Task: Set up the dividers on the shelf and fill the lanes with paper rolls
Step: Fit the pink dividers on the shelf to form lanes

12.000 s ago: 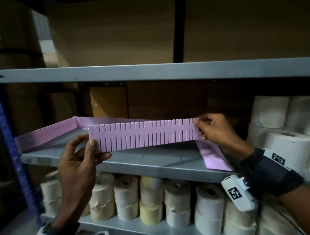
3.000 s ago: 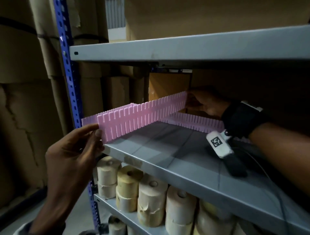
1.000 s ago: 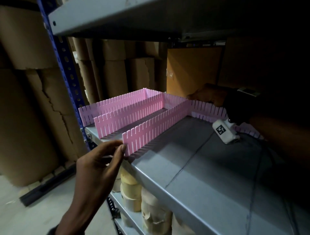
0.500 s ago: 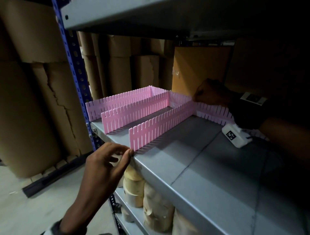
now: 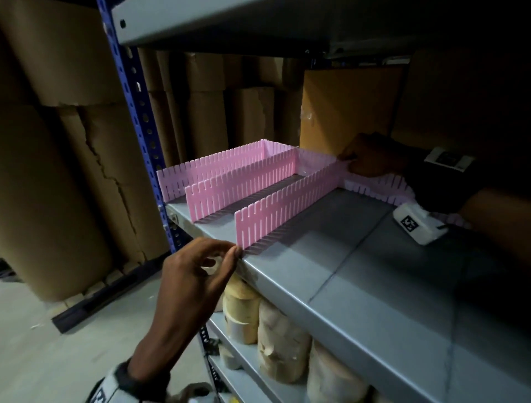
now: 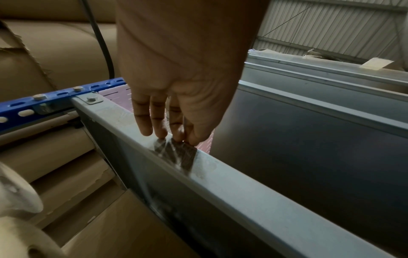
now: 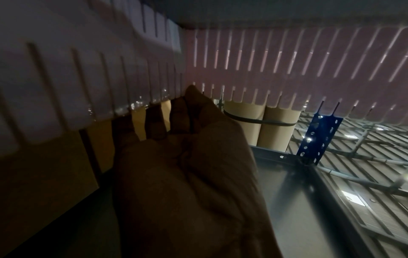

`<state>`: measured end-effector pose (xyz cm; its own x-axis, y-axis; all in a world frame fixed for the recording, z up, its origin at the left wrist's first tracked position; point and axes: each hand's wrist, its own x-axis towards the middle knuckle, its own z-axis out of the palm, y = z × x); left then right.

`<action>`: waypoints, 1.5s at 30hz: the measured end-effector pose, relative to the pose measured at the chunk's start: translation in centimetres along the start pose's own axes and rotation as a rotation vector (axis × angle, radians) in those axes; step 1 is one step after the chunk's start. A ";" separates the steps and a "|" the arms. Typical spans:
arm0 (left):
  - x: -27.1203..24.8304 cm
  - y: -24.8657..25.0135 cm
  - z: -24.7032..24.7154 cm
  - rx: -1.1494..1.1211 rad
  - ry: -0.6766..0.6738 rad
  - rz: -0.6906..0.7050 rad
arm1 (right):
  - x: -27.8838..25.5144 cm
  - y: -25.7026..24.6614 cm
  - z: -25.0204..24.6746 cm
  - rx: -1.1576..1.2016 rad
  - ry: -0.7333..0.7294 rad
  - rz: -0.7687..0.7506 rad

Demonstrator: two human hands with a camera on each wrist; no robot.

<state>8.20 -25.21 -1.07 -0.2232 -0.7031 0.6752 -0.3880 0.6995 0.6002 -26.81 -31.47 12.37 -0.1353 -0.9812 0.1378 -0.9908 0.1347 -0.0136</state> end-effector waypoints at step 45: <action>-14.0 14.4 4.6 -0.763 -0.228 0.118 | -39.0 -4.2 -8.1 0.355 0.118 0.484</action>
<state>1.60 -5.89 -3.84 -0.4340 -0.5703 0.6974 0.3490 0.6072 0.7138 -17.28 7.37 15.05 -0.5890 -0.7955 0.1422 -0.7610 0.4868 -0.4288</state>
